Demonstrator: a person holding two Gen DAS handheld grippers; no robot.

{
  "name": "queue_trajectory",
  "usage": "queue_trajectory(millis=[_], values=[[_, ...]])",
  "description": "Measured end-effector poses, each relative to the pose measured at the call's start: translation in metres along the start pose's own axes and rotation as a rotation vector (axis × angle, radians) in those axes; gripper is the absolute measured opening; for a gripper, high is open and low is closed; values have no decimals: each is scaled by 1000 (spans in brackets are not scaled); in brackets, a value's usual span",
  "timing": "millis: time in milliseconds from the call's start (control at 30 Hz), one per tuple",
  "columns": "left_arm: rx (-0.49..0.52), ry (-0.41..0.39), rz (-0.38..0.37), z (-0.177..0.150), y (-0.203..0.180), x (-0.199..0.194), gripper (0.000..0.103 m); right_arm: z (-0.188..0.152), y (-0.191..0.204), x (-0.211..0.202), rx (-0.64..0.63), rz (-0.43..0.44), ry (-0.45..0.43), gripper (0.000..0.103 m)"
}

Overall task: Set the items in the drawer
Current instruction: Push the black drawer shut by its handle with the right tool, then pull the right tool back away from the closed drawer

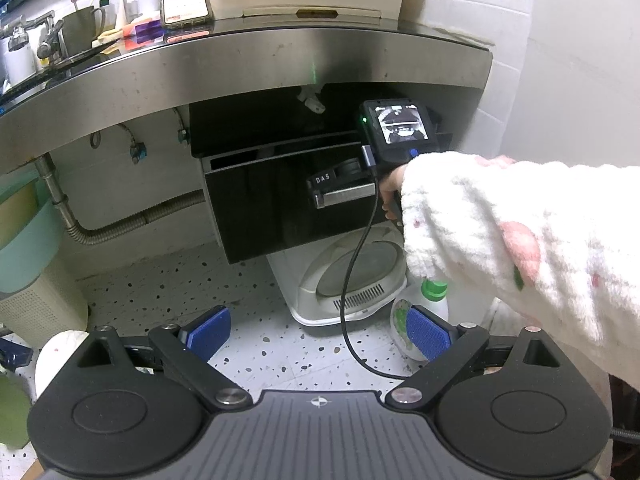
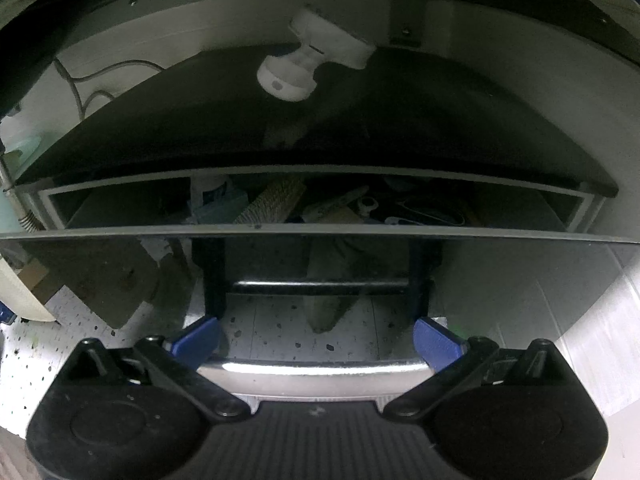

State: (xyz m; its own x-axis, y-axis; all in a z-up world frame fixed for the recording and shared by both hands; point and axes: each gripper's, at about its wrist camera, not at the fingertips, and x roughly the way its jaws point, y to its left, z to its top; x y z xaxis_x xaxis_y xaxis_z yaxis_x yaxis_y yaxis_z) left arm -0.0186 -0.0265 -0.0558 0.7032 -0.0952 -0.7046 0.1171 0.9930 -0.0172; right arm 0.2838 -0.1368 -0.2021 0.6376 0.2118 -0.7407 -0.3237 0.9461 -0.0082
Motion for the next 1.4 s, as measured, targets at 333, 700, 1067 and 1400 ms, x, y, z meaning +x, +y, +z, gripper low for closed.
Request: queue_trajectory(millis=[333, 700, 1067, 1400], values=[[39, 2, 34, -4, -7, -4, 95, 0, 0, 2, 3, 0, -14, 103], [46, 18, 64, -5, -12, -3, 95, -5, -1, 4, 2, 2, -41, 103], [32, 32, 49, -7, -10, -6, 95, -14, -3, -1, 16, -2, -31, 103], [12, 84, -7, -1, -4, 0, 95, -3, 1, -3, 17, -6, -9, 103]])
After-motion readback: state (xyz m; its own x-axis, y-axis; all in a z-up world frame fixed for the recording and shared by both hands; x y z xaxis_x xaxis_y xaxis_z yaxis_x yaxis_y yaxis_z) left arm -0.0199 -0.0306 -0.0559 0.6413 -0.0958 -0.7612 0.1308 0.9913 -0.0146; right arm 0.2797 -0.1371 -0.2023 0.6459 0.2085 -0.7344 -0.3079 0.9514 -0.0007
